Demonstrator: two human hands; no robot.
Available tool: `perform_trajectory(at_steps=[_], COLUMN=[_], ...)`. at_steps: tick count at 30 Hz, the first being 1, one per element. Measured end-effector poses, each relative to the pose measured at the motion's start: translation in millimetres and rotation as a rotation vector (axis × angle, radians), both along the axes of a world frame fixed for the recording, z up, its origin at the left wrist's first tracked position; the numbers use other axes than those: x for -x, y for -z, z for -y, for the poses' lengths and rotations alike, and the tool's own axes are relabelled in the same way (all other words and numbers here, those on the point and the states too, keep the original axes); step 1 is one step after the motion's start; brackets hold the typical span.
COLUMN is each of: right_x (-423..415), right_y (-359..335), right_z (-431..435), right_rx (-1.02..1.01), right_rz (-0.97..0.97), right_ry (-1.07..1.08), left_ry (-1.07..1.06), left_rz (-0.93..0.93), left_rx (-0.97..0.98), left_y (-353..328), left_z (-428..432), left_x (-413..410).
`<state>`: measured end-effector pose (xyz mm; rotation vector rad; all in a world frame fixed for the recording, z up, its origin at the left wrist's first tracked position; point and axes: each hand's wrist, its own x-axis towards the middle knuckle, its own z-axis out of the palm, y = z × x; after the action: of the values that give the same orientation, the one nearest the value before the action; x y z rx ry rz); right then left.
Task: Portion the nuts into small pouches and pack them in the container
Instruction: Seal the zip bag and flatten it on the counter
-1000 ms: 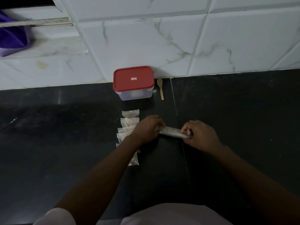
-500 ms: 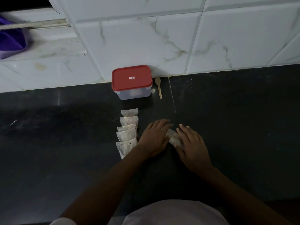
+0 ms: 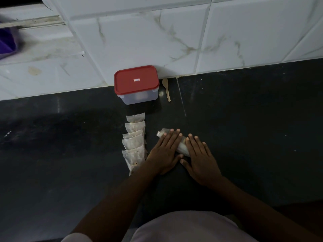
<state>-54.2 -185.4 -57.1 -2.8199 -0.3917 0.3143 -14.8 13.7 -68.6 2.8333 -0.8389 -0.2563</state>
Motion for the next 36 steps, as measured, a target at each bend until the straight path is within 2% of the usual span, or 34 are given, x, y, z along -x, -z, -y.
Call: perform_trajectory(at_steps=[15,17,21,23,25,28,30,33,36], right_x=[0,0,-5,-8,-11,-14,-15,-14,-10], right_y=[3,1,-4,-4,-7,-16,-20,-21,-18], right_z=[-1,0,4,7,8,7,6,5,3], right_rx=[0.003,-0.012,-0.137,-0.198,-0.219,-0.18,-0.189,-0.247,-0.316], right_rz=[-0.01,-0.009,-0.014,0.038,0.068,0.058,0.032,-0.006,-0.008], right_ry=[0.004,0.018,0.042,0.061,0.085,0.129,0.158,0.236,0.306], left_ry=[-0.014,-0.03,-0.174,-0.237,-0.258,-0.312,-0.463,-0.711,-0.756], left_rz=[-0.09,-0.166,-0.25,-0.204,-0.092,0.105,0.124,-0.067,-0.26], left_rx=[0.066,0.16,0.488,0.557,0.545,0.358,0.323,0.428,0.533], left_y=[-1,-6,-16,-23,-31,-36,-36,-37,-36], left_z=[1,-1,-6,-9,-11,-13,-12,-8,-3], left_x=[-1,-4,-11,-13,-15,-14,-13,-17,-27])
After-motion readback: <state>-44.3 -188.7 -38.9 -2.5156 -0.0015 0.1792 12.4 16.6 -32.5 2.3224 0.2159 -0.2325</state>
